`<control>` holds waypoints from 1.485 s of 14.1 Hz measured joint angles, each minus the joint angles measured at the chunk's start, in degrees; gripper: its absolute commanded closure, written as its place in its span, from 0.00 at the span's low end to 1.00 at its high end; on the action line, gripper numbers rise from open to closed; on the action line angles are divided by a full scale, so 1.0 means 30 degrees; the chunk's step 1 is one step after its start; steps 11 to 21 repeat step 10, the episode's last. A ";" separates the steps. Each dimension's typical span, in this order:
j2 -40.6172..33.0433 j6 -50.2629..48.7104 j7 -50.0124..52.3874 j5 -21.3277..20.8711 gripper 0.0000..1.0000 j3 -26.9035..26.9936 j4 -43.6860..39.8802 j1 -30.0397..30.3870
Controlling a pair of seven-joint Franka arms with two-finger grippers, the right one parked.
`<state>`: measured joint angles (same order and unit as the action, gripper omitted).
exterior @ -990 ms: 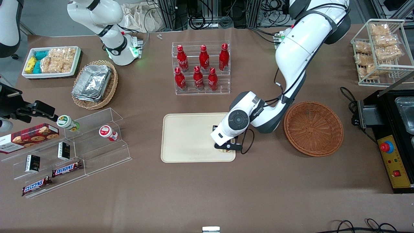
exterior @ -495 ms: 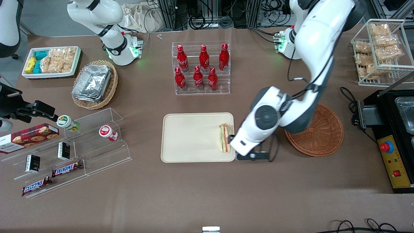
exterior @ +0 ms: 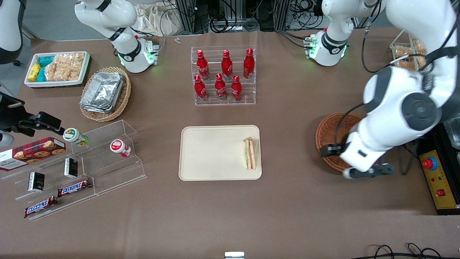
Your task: Place sandwich from basket to tray
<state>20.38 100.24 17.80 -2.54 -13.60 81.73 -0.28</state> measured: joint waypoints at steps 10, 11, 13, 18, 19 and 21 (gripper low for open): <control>-0.5611 0.0171 -0.6108 0.0217 0.00 0.4066 0.6439 -0.0013; -0.5611 0.0171 -0.6108 0.0217 0.00 0.4066 0.6439 -0.0013; -0.5611 0.0171 -0.6108 0.0217 0.00 0.4066 0.6439 -0.0013; -0.5611 0.0171 -0.6108 0.0217 0.00 0.4066 0.6439 -0.0013; -0.5611 0.0171 -0.6108 0.0217 0.00 0.4066 0.6439 -0.0013; -0.5611 0.0171 -0.6108 0.0217 0.00 0.4066 0.6439 -0.0013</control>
